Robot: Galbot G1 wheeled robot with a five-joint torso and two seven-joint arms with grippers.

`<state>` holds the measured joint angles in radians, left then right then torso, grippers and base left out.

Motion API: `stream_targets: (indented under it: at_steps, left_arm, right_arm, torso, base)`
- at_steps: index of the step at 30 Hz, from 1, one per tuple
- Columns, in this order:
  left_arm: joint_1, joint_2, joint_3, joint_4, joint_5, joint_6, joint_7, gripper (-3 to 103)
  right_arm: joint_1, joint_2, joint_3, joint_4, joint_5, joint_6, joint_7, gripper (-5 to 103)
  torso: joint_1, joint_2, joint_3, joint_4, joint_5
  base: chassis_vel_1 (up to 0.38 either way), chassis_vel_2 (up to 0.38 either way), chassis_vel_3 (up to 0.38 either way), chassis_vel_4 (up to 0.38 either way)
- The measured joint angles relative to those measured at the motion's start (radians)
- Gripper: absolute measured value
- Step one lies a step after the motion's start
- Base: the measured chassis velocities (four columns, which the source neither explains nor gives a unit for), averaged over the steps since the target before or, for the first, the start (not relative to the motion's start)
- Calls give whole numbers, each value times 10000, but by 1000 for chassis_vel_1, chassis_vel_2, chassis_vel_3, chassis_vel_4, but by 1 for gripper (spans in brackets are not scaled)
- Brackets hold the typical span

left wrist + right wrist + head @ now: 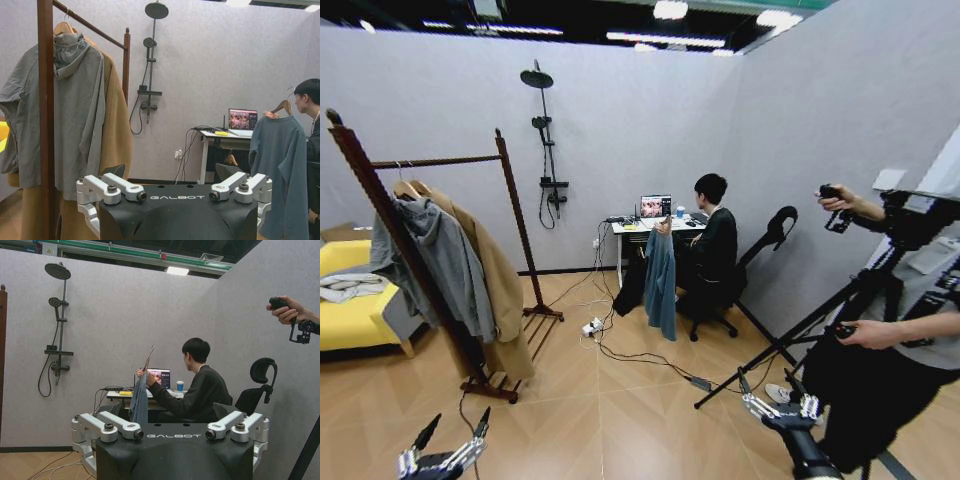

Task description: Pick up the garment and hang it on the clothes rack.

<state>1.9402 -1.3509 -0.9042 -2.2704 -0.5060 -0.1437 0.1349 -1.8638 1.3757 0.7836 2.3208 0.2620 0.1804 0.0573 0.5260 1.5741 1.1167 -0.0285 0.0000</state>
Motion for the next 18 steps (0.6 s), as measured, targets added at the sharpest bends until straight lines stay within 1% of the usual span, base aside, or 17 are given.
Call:
stream_targets:
  at_steps: [18]
  left_arm:
    - [0, 0, 0, 0, 0, 0, 0, 100]
  right_arm:
    - [0, 0, 0, -1, 0, 0, 0, 100]
  torso:
    - [0, 0, 0, 0, 0]
  base:
    - [0, 0, 0, 0]
